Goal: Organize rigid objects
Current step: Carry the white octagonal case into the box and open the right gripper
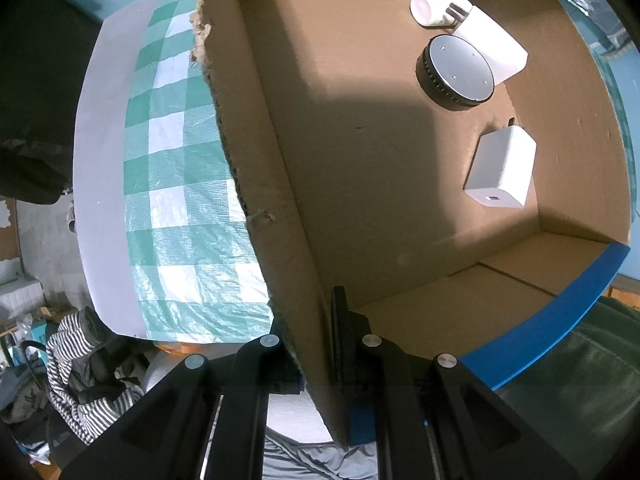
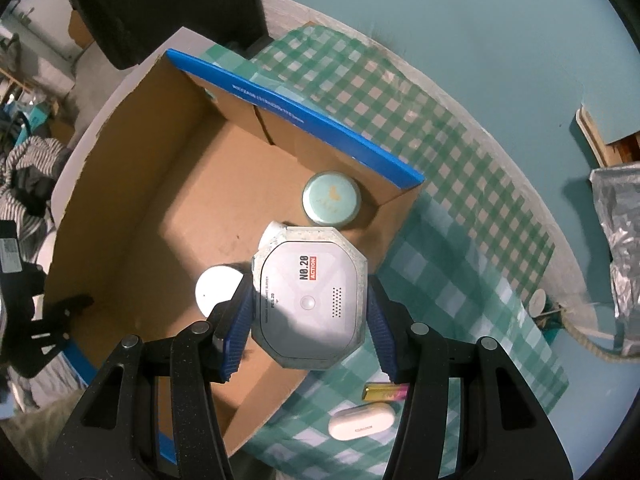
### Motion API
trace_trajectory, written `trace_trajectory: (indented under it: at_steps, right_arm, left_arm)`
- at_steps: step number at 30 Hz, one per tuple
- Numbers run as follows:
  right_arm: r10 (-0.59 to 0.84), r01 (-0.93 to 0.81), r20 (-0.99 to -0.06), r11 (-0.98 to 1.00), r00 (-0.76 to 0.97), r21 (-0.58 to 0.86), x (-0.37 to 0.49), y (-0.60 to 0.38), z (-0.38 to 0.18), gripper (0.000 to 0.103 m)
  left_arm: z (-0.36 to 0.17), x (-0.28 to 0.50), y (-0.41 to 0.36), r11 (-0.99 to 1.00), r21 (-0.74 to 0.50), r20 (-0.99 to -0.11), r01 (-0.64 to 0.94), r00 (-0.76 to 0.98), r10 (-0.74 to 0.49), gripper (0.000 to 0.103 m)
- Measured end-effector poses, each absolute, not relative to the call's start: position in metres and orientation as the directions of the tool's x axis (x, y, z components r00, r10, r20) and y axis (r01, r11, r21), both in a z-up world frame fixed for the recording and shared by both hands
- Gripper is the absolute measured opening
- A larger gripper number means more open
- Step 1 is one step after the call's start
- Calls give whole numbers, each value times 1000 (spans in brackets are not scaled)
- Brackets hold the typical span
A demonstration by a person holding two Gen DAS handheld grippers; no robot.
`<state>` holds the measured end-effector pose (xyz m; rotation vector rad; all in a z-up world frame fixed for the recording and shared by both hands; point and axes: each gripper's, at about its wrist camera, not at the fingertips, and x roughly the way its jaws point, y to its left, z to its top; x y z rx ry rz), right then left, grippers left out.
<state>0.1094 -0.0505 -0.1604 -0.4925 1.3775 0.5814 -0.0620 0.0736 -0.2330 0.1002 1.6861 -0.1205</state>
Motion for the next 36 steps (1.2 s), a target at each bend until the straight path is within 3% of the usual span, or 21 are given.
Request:
trace_trajectory:
  at_steps: [18, 36]
  right_arm:
    - [46, -687, -998, 727, 48, 0, 108, -30, -190, 52]
    - [92, -658, -993, 752, 80, 16, 102, -45, -163, 57]
  left_arm:
    - [-234, -61, 77, 991, -21, -992, 130, -123, -5, 9]
    - [-234, -61, 71, 989, -14, -992, 149, -126, 5, 9]
